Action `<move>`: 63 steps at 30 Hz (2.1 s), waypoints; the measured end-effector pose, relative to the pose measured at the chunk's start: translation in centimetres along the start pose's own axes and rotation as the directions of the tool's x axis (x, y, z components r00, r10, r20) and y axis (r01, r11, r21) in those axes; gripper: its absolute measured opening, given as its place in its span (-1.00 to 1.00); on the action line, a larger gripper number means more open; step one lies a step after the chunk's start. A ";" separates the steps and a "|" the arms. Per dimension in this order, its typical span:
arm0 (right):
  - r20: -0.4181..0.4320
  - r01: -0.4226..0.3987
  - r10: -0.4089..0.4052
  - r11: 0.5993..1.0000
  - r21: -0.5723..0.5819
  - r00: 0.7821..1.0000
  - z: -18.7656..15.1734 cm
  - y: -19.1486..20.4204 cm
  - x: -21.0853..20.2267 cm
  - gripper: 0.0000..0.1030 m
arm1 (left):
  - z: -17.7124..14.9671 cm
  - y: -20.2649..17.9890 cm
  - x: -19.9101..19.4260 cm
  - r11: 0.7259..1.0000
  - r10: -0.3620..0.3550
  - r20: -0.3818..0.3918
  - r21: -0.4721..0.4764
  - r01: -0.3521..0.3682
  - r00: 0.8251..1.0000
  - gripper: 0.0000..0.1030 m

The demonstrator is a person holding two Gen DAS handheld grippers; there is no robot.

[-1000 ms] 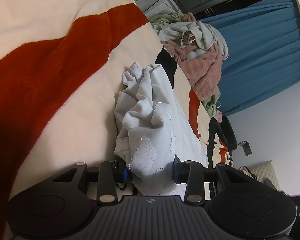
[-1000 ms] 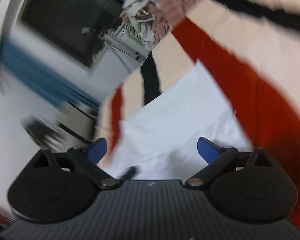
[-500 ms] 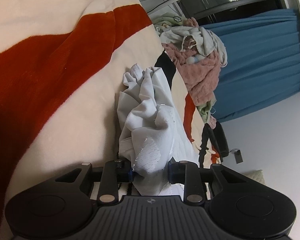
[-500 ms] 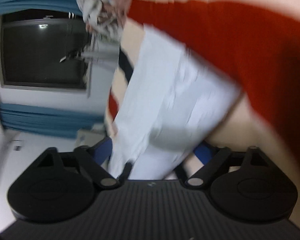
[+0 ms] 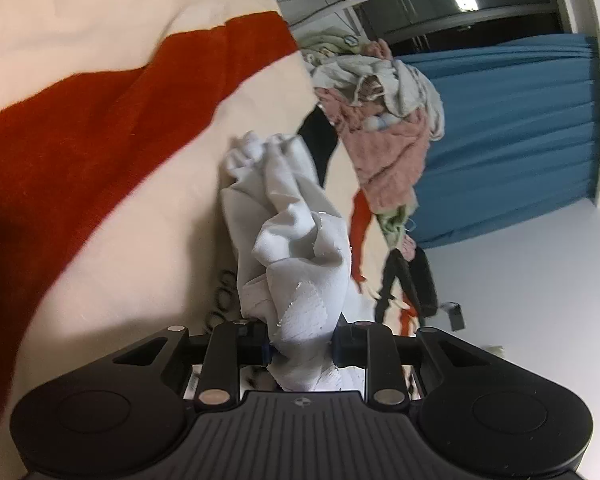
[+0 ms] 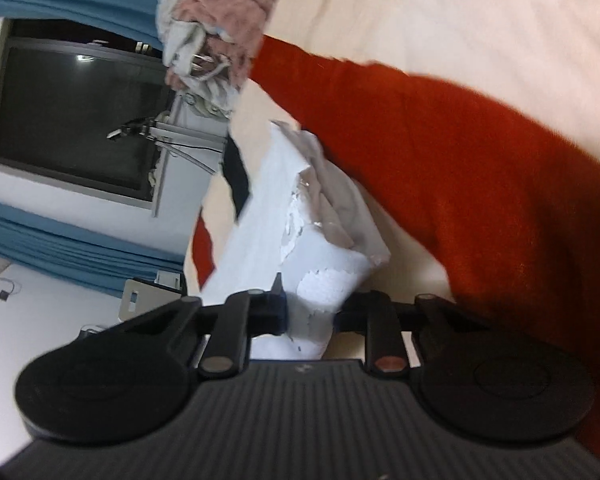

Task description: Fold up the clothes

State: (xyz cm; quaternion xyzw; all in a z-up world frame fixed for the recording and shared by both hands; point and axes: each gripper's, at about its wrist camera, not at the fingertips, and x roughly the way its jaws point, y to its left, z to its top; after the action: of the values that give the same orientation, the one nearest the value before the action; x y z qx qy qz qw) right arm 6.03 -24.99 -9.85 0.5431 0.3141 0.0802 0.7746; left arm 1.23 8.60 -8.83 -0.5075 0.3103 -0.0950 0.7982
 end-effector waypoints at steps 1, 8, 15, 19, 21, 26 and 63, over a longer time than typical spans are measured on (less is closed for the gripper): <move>0.013 -0.004 0.005 1.000 -0.019 1.000 0.0 0.6 -0.7 -0.59 | -0.2 -0.5 -0.4 1.000 -0.003 -0.014 0.003 0.003 1.000 -0.48; 0.081 -0.047 0.057 0.991 -0.127 0.995 -0.9 3.9 -8.5 -0.60 | -2.1 -4.6 -2.6 0.999 0.006 -0.159 0.044 0.001 0.987 -0.48; 0.140 -0.027 0.034 0.998 -0.052 0.990 2.4 3.7 -13.9 -0.60 | -2.9 -11.5 3.9 0.994 0.097 -0.314 0.075 -0.077 0.945 -0.47; 0.155 0.015 -0.018 1.000 0.016 0.988 7.3 2.9 -13.4 -0.60 | -2.5 -16.4 10.3 0.986 0.162 -0.368 0.103 -0.133 0.916 -0.47; 0.162 0.051 -0.060 0.997 0.062 0.985 10.8 2.2 -12.3 -0.60 | -1.4 -19.6 15.0 0.982 0.167 -0.365 0.144 -0.122 0.916 -0.47; 0.223 0.109 -0.110 0.994 0.017 0.969 20.5 3.9 -7.7 -0.60 | 1.4 -27.5 26.9 0.965 0.180 -0.356 0.246 -0.093 0.917 -0.47; 0.340 0.401 -0.265 0.804 -0.438 0.902 15.6 9.3 -11.2 0.24 | -9.0 -31.9 18.0 0.531 0.069 -0.103 0.846 0.050 0.992 0.40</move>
State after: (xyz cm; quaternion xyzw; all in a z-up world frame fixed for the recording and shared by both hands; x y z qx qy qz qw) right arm 8.12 -38.84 6.29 0.2660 0.2685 -0.0525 0.9243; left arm 15.30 -21.45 9.09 -0.0490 0.2769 -0.2602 0.9237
